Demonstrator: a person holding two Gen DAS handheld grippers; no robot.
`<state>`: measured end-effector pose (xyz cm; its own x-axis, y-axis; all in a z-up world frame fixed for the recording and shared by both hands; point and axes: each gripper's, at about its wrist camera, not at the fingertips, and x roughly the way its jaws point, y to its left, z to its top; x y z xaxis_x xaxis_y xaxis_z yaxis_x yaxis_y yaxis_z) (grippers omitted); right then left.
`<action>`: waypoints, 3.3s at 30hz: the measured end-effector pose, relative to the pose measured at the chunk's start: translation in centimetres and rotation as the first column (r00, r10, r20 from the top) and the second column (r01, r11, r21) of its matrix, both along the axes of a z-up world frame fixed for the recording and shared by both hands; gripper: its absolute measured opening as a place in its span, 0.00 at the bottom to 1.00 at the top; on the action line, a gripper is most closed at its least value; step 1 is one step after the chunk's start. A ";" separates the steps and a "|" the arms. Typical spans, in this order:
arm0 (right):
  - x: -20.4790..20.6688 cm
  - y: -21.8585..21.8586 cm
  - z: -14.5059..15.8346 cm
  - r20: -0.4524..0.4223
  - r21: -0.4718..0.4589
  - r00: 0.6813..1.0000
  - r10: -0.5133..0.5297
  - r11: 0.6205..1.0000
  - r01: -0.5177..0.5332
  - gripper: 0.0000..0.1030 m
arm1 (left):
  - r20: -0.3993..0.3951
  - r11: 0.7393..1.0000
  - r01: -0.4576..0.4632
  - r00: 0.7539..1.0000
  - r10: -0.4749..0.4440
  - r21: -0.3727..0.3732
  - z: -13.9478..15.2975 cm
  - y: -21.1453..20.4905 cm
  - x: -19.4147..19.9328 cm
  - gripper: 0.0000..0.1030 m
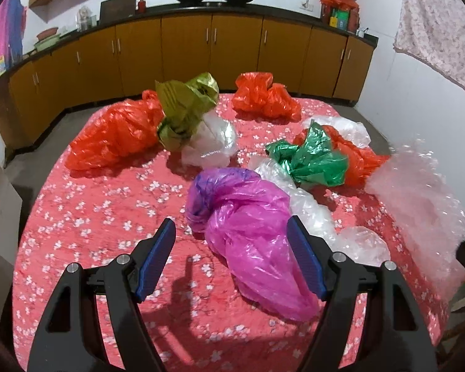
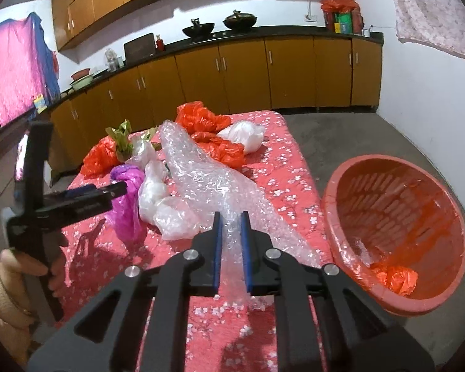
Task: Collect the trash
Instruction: 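Grasp the pink bag with the left tool while the right tool grasps bubble wrap, then carry the pink bag and bubble wrap to the basket and release both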
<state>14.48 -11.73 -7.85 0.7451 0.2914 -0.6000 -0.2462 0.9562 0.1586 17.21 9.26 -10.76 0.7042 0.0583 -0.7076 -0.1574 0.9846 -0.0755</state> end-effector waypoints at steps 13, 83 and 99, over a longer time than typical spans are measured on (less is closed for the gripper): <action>0.1 -1.1 -0.1 0.000 0.004 0.999 -0.042 0.999 0.042 0.12 | -0.044 0.999 -0.027 0.999 0.026 -0.021 -1.4 -0.5 2.1 0.59; -1.7 -16.1 1.9 0.056 0.061 0.899 -0.434 0.900 0.431 0.12 | 0.185 0.887 0.462 0.872 -0.454 -0.003 7.2 -16.4 -2.7 0.46; 0.2 -19.6 0.1 0.030 0.085 0.871 -0.491 0.869 0.487 0.12 | 0.150 0.817 0.576 0.808 -0.569 -0.003 5.9 -23.5 0.7 0.46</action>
<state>14.72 -31.28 -7.73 0.8313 -0.0766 -0.5506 0.2408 0.9423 0.2324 17.92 -14.26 -4.84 0.6882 -0.4162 -0.5942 0.4490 0.8877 -0.1016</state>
